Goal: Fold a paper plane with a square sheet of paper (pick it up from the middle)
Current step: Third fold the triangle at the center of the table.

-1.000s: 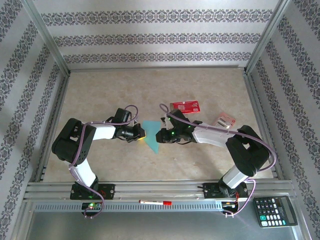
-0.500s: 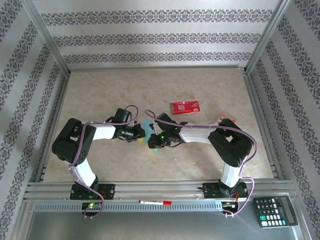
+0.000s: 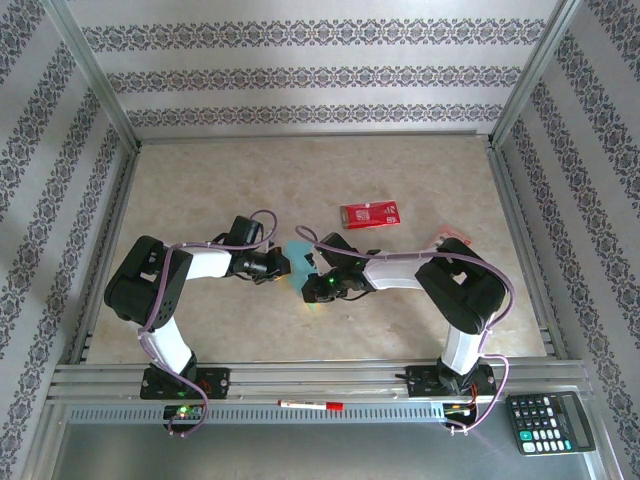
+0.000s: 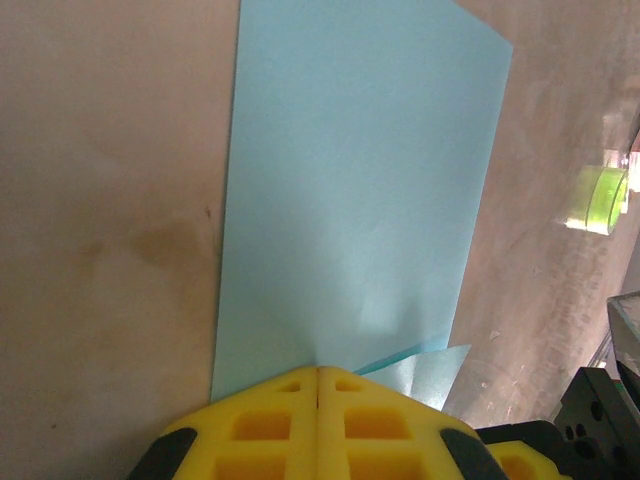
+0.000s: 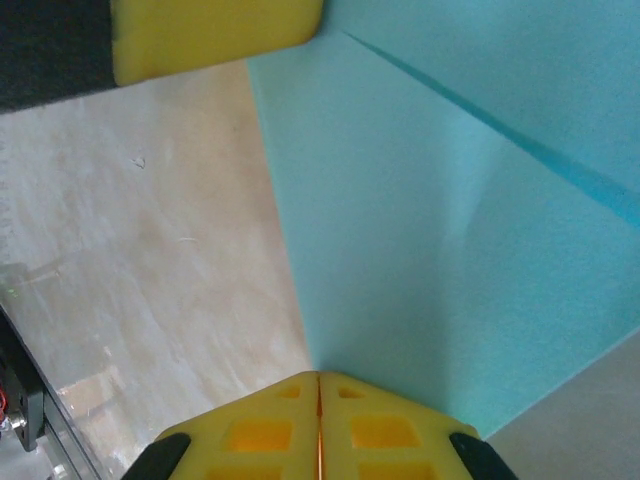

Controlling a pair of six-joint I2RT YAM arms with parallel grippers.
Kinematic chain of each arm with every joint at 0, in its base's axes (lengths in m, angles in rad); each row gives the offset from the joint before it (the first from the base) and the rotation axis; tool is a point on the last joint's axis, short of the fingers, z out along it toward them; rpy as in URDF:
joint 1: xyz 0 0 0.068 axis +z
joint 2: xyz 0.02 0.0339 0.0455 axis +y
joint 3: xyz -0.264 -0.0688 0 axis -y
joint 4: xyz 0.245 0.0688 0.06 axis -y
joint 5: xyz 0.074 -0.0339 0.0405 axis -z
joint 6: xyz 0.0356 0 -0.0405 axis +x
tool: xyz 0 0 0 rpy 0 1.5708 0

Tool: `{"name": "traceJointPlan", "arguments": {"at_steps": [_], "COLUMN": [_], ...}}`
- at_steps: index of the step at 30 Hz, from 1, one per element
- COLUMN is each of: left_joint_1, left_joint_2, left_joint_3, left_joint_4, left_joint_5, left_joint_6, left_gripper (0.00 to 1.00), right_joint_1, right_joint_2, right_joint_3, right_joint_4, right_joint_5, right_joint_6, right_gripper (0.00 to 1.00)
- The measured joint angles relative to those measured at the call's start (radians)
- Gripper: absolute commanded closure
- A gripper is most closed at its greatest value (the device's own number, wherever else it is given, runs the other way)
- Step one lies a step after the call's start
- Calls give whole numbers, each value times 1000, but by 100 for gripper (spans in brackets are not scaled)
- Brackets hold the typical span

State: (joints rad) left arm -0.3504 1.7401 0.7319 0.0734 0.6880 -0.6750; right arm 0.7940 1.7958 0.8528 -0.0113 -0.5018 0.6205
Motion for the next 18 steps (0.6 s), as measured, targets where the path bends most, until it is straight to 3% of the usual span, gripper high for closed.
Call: {"name": "traceJointPlan", "arguments": {"at_steps": [10, 18], "left_joint_1": [0, 0], "left_joint_2": [0, 0], "left_joint_3": [2, 5], "left_joint_4": [-6, -10], "left_joint_5": [0, 0], "left_joint_6": [14, 15], "left_gripper": [100, 100], "right_joint_1": [16, 38], "right_joint_2": [-44, -108], "right_joint_3": [-40, -64], "right_joint_4": [-16, -136], "right_joint_5": [25, 49], "right_joint_6": [-38, -73], "right_gripper": [92, 93]}}
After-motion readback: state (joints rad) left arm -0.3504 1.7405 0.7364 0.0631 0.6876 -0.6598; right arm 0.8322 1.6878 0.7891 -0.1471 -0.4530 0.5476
